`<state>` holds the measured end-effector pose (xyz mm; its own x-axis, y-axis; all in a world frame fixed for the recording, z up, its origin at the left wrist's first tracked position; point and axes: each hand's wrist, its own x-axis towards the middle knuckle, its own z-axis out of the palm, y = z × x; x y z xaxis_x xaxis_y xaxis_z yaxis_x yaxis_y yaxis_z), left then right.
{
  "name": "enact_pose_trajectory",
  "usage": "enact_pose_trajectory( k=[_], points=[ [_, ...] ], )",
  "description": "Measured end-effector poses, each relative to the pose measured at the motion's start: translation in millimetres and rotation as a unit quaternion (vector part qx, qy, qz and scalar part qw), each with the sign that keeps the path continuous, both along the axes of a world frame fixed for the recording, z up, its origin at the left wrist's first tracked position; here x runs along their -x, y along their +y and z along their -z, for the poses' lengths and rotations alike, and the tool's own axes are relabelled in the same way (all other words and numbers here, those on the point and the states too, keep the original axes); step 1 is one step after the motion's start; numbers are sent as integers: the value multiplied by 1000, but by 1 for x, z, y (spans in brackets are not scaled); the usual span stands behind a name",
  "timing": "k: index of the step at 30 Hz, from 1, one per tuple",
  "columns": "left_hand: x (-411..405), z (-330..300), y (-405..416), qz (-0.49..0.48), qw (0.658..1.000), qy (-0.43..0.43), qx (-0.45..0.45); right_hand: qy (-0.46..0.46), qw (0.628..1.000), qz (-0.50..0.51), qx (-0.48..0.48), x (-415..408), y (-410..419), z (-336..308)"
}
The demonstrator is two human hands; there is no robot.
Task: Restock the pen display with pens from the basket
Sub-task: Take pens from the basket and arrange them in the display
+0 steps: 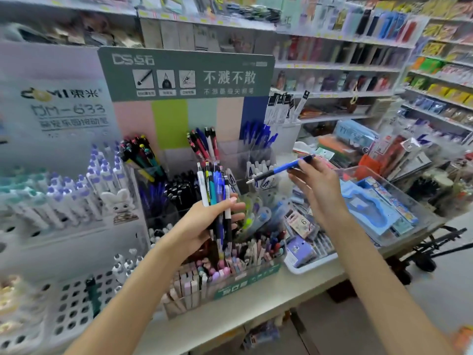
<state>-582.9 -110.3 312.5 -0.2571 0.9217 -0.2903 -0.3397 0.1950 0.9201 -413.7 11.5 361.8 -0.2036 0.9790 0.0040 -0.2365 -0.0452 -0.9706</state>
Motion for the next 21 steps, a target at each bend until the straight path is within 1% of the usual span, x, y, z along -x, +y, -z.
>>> enact_pose_trajectory(
  k=[4, 7, 8, 10, 12, 14, 15, 18, 21],
  points=[
    [17, -3, -6, -36, 999, 0, -9, -34, 994, 21, -104, 45, 12, -13],
    [27, -5, -9, -69, 998, -5, -14, -73, 978, 7, -198, 80, 21, -18],
    [30, -5, -10, -77, 997, -8, -15, -94, 968, 2, -233, 90, 24, -20],
    [32, -5, -11, -84, 996, -10, -11, -163, 938, -18, -307, 108, 32, -20],
    [34, -5, -11, -83, 996, -13, -7, -232, 902, -72, -356, 120, 39, -19],
    [36, -8, -10, -74, 997, -10, -6, -280, 874, -139, -372, 131, 45, -19],
    [35, -9, -10, -67, 998, -10, -5, -295, 869, -157, -365, 134, 47, -19],
    [36, -15, -5, -67, 998, -17, -12, -311, 867, -175, -348, 145, 51, -25],
    [35, -21, -1, -72, 997, -24, -20, -360, 837, -187, -366, 156, 49, -30]
  ],
)
